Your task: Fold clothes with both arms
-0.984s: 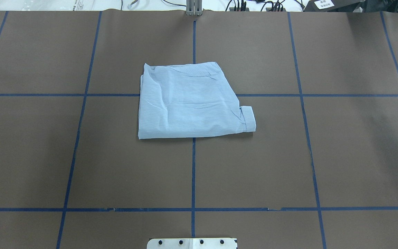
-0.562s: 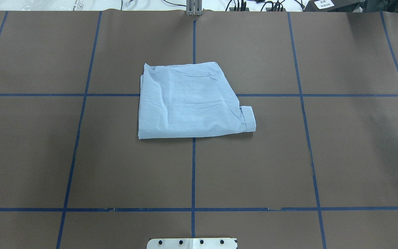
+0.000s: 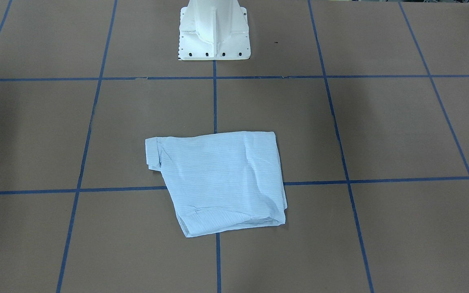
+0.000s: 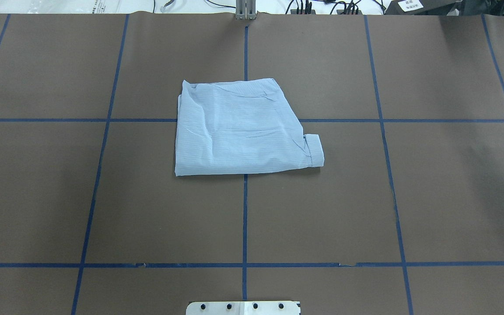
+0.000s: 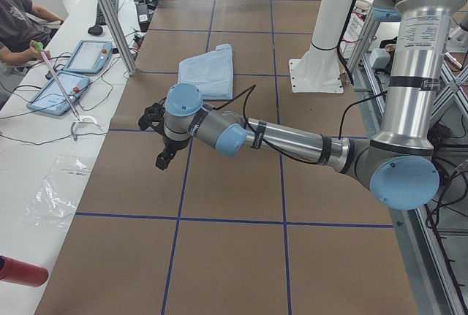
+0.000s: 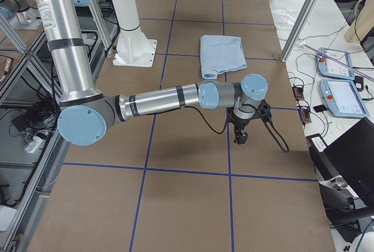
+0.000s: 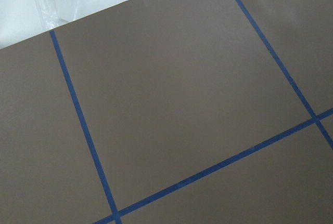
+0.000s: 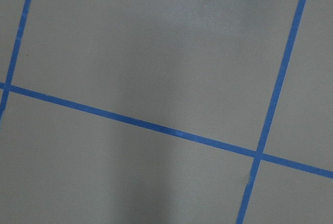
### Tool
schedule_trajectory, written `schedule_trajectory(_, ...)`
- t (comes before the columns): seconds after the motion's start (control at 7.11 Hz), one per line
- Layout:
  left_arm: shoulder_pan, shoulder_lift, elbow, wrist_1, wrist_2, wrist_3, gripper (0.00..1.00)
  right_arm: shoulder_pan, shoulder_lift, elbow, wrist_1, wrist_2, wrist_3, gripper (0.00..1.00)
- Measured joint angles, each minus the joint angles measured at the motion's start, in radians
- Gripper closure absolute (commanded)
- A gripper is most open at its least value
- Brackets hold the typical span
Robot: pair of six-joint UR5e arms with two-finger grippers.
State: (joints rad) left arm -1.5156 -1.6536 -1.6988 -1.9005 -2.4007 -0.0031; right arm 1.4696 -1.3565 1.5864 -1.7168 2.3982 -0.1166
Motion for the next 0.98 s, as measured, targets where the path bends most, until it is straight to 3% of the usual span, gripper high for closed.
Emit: schedule_trajectory(0.98,0.000,-0.001,-0.001,0.000,0.001,0.000,0.00,-0.003,-0.003,-0.034,0.002,0.001,-0.003,0.00)
